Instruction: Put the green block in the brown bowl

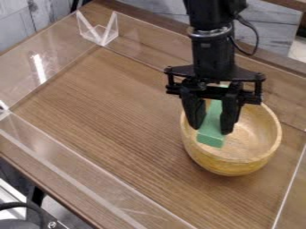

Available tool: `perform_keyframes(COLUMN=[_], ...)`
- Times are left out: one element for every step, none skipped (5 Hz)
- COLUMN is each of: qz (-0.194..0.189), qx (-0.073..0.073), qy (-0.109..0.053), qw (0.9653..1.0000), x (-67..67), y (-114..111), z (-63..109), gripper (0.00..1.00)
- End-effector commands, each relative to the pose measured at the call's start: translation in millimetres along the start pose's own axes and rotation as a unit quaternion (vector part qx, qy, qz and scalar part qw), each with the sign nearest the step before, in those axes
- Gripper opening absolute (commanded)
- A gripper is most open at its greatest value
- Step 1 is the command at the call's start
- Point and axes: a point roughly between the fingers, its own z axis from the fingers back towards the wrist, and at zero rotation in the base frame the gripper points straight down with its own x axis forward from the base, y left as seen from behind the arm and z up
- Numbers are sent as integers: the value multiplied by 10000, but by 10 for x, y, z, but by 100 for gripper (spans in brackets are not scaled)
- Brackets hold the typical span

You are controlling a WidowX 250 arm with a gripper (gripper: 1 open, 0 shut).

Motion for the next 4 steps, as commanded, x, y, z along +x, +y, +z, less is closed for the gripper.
perform_keyframes(qz=[-71, -85, -99, -122], qx=[-147, -182, -219, -254], qy=[-421, -454, -486, -531], qw=[9990, 9988, 9985, 9982], x=[109, 137, 161, 190], y=[-52, -44, -36, -28], z=[211, 214, 218, 217], gripper=[0, 0, 0, 0])
